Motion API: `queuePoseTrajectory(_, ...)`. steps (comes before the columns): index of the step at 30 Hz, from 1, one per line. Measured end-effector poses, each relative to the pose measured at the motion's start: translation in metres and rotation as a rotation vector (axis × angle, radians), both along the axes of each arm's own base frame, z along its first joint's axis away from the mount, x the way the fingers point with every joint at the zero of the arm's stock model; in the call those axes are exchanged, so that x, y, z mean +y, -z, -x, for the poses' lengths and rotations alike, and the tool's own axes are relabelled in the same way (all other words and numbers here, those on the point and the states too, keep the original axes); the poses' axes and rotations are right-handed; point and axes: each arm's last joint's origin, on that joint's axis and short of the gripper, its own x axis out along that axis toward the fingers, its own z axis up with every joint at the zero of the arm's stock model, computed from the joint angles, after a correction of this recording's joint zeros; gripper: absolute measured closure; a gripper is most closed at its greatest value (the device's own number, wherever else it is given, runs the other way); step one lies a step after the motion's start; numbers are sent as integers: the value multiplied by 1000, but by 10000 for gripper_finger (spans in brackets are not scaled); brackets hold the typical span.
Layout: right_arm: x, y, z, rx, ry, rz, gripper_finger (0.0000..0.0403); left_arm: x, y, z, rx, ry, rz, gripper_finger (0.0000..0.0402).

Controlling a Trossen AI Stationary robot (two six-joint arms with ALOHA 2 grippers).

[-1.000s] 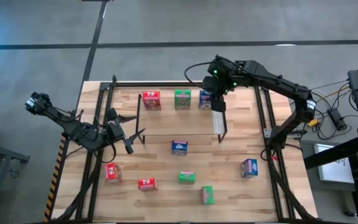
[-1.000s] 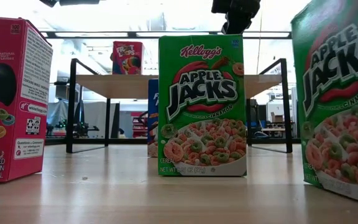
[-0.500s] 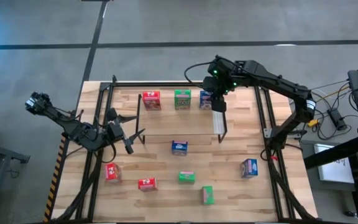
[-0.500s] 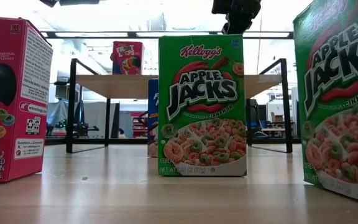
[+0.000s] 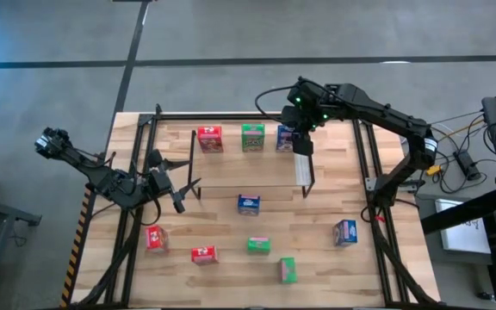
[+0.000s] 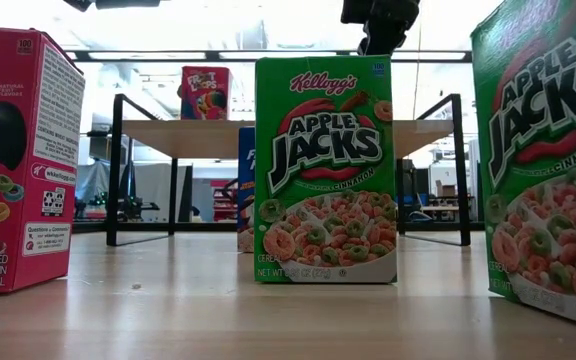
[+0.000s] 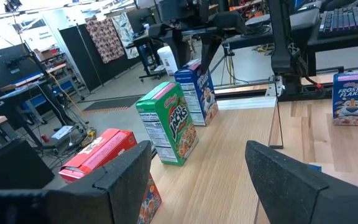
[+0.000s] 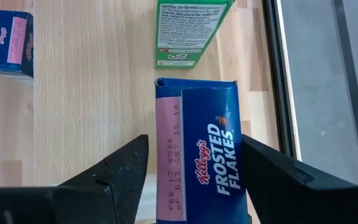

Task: Stack cereal on shelf
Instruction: Put the bottom left blue cereal box on the shelf, then put the right red cereal box on the shelf, aligned with the other red cereal box

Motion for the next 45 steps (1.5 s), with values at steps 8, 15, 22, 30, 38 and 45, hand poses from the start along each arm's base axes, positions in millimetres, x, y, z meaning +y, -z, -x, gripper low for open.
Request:
queuePoseTrajectory(8, 3, -22, 5, -47, 39, -8, 154, 0, 0, 0, 0, 0, 0, 157)
queuePoseTrajectory(15, 25, -49, 11, -119, 22, -15, 164, 0, 0, 0, 0, 0, 0, 157)
queuePoseTrajectory(22, 67, -58, 22, -197, -61, -39, 185, 0, 0, 0, -5, 0, 10, 157)
queuePoseTrajectory(30, 111, -44, 37, -281, -108, -19, 193, -2, -1, -1, -22, 54, 38, 157)
queuePoseTrajectory(38, 143, -7, 42, -439, -214, -40, 193, -4, -2, -4, -42, 60, 59, 157)
queuePoseTrajectory(45, 159, 39, 45, -601, -284, -21, 193, -11, 2, -16, -37, 87, 33, 157)
